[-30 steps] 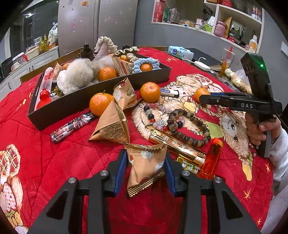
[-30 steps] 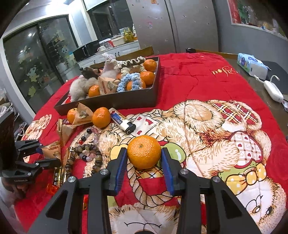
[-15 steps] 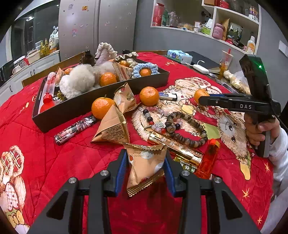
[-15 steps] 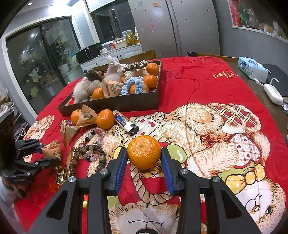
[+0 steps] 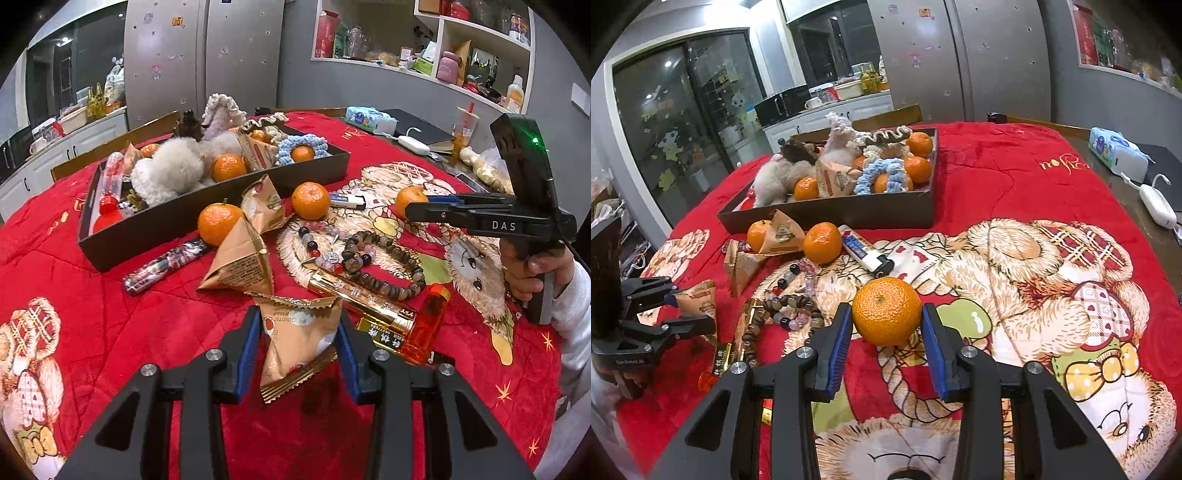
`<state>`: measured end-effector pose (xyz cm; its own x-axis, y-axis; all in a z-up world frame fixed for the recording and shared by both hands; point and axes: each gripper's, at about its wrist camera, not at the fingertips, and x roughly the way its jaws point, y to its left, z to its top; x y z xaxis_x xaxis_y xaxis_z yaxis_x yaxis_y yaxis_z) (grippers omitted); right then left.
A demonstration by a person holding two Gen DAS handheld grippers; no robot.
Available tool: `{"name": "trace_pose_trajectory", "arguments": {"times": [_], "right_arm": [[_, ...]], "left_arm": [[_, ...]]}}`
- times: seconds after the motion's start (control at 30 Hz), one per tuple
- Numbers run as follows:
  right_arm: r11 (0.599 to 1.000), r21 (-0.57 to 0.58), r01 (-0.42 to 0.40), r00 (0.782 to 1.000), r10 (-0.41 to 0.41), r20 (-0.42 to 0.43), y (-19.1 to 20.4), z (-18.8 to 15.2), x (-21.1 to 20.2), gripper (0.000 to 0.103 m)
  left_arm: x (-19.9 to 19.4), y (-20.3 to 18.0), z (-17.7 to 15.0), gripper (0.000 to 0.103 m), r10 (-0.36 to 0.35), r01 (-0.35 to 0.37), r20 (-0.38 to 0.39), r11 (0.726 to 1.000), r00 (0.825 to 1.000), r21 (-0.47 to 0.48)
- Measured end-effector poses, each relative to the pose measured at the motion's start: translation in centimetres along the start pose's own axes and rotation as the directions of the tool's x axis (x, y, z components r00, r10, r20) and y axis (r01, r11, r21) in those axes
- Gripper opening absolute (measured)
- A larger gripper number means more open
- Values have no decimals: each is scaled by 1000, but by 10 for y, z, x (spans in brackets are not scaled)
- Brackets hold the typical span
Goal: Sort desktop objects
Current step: 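Close the right tool on the orange and lift it while the left tool holds the packet, then carry the orange with the right tool while the left tool carries the packet over the tray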
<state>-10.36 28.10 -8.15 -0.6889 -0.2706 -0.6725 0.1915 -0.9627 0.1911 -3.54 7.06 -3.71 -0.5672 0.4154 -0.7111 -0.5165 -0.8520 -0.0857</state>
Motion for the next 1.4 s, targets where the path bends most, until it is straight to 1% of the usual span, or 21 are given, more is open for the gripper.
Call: {"name": "trace_pose_trajectory", "arguments": {"times": [0.13, 0.2, 0.33, 0.5, 0.67, 0.8, 0.9, 1.13, 1.4], "right_arm": [[999, -51, 12, 1000, -12, 8, 17, 1, -1, 36], [998, -70, 2, 1000, -2, 7, 26, 3, -1, 36], [993, -115, -31, 1000, 31, -3, 46, 8, -2, 36], [982, -166, -95, 995, 89, -41, 74, 16, 2, 36], [964, -220, -149, 988, 133, -84, 106, 19, 9, 36], [957, -232, -173, 983, 153, -101, 119, 20, 12, 36], [955, -236, -179, 982, 158, -106, 123, 21, 14, 36], [952, -242, -189, 980, 167, -107, 130, 27, 9, 36], [964, -201, -175, 984, 166, -65, 126, 45, 2, 36]], "left_arm": [[-12, 4, 0, 40, 10, -10, 12, 1000, 1000, -9], [-21, 7, -1, 40, 22, -22, 20, 1000, 1000, -12], [-40, 18, -4, 40, 50, -49, 30, 998, 998, -28], [-58, 32, -7, 40, 90, -87, 53, 995, 995, -45], [-65, 33, -10, 40, 91, -90, 56, 996, 994, -29], [-67, 33, -12, 40, 88, -87, 56, 996, 995, -22], [-67, 32, -12, 40, 88, -88, 56, 996, 995, -17], [-68, 35, -7, 40, 117, -116, 55, 993, 992, -18], [-73, 40, 9, 40, 116, -116, 81, 993, 990, -9]]}}
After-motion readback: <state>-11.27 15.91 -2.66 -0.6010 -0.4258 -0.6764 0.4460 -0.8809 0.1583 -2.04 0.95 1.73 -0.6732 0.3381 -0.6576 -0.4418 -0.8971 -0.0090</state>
